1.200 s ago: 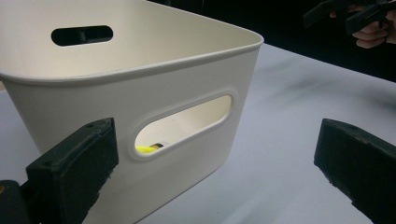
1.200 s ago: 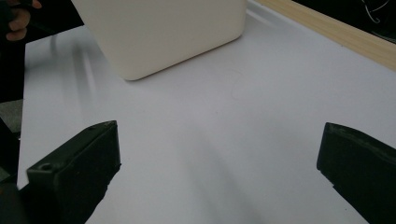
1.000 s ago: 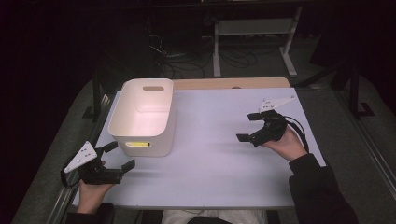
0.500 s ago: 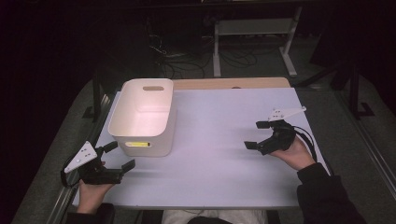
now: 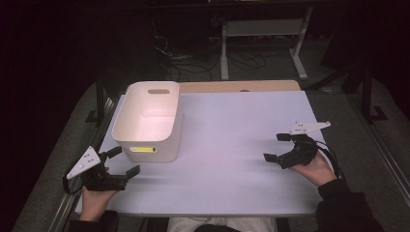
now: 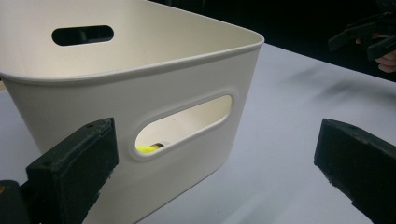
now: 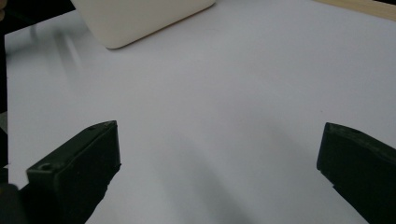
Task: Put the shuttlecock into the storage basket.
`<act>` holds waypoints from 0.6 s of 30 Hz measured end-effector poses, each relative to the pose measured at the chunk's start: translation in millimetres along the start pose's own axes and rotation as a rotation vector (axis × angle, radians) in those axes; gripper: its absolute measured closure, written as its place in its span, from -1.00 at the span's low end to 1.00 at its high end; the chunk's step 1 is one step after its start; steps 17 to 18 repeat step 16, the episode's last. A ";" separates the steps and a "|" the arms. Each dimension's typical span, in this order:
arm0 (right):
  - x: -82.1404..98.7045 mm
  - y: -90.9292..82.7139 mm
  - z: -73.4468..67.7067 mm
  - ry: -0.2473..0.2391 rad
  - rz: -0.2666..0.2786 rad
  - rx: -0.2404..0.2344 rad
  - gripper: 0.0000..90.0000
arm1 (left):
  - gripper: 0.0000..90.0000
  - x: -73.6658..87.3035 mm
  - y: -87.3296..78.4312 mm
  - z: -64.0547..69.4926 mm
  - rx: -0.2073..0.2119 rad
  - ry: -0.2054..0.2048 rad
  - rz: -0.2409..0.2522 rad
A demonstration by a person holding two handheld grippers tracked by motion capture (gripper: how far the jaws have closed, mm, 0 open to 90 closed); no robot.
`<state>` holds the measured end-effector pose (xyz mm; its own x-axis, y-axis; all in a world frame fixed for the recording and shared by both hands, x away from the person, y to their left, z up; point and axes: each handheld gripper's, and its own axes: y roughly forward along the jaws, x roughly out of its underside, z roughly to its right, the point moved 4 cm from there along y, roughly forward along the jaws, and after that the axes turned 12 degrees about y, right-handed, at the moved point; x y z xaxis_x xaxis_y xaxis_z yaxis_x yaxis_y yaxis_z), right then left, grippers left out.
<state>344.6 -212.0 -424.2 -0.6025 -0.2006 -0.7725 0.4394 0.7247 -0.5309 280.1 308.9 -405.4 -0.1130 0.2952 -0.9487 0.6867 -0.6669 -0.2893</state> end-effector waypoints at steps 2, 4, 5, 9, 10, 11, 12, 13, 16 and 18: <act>4.5 -2.6 1.6 0.003 0.000 0.008 -1.00 | -1.00 0.0 0.0 0.0 0.000 0.000 0.000; 8.1 -4.4 2.8 0.009 0.004 0.011 -1.00 | -1.00 0.0 -0.1 -0.1 -0.001 0.001 0.000; 9.5 -5.1 3.2 0.009 0.005 0.012 -1.00 | -1.00 0.0 0.0 -0.1 0.000 0.002 0.000; 16.6 -7.2 4.0 0.006 0.005 0.021 -1.00 | -1.00 0.1 0.0 0.1 0.000 0.000 0.000; 18.2 -7.6 4.2 0.005 0.007 0.021 -1.00 | -1.00 0.1 0.0 0.0 0.000 0.001 0.000; 19.9 -8.1 4.3 0.005 0.006 0.022 -1.00 | -1.00 0.1 0.0 0.0 0.000 0.001 0.000; 21.9 -8.7 4.1 0.008 0.006 0.023 -1.00 | -1.00 0.1 0.0 0.1 0.000 0.000 -0.001; 23.0 -9.1 4.3 0.005 0.007 0.024 -1.00 | -1.00 0.1 0.1 0.1 0.001 0.001 -0.001; 26.5 -10.9 4.8 0.008 0.007 0.030 -1.00 | -1.00 0.0 0.1 0.3 0.001 -0.001 0.000; 26.5 -10.9 4.8 0.008 0.007 0.030 -1.00 | -1.00 0.0 0.1 0.3 0.001 -0.001 0.000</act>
